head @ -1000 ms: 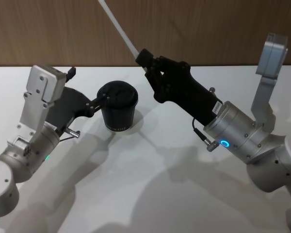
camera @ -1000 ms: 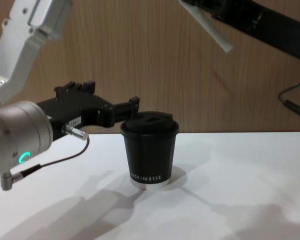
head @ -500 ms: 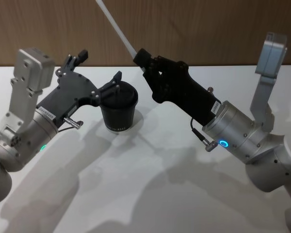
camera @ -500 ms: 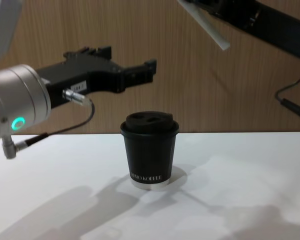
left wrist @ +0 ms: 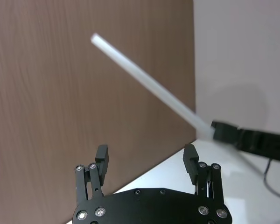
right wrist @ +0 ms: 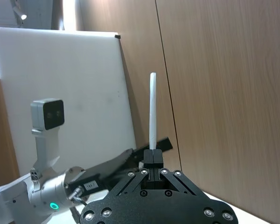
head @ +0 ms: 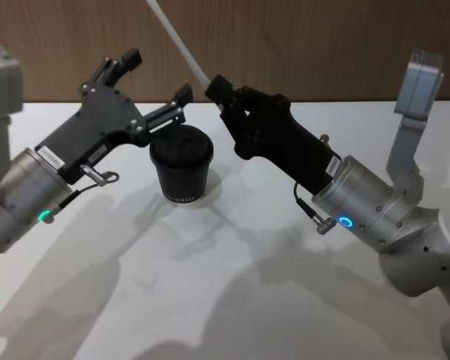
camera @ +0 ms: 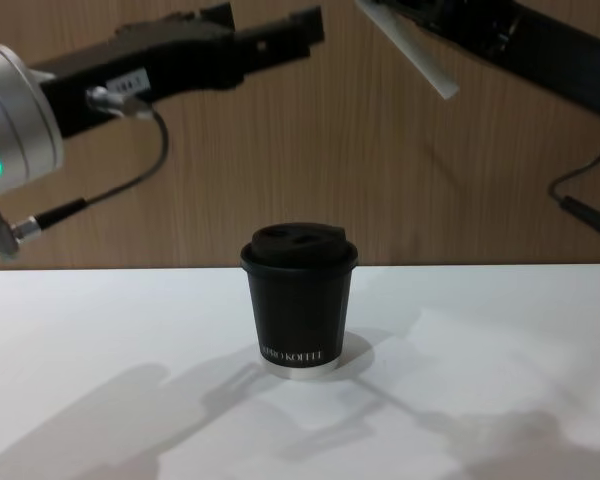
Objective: Pick up the straw with one hand, pass it to the other hand, and insert it into the cup.
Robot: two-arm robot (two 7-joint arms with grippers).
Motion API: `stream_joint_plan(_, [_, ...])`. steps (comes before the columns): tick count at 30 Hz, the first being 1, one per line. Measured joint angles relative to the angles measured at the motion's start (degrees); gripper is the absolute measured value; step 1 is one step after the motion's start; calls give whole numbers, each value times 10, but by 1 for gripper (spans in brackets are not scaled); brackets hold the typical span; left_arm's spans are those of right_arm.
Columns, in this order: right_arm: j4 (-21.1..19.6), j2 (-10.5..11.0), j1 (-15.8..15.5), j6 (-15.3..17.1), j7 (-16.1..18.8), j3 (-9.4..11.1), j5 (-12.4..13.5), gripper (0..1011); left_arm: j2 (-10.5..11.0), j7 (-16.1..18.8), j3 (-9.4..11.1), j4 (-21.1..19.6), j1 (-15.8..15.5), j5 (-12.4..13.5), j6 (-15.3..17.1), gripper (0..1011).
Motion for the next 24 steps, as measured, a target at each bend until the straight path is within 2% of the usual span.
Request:
stream_joint_plan(5, [0,0,0,0,0,0,0,0,7,-31,-15,-9,7,-42,-7,1003])
stream_joint_plan(16, [0,0,0,0,0,0,1,0,21,-71,-36,-20,16,-97,-16,1002])
stream_joint_plan(24, [0,0,0,0,0,0,1,0,26,-102,-41,-17,15,-137,-17,1002])
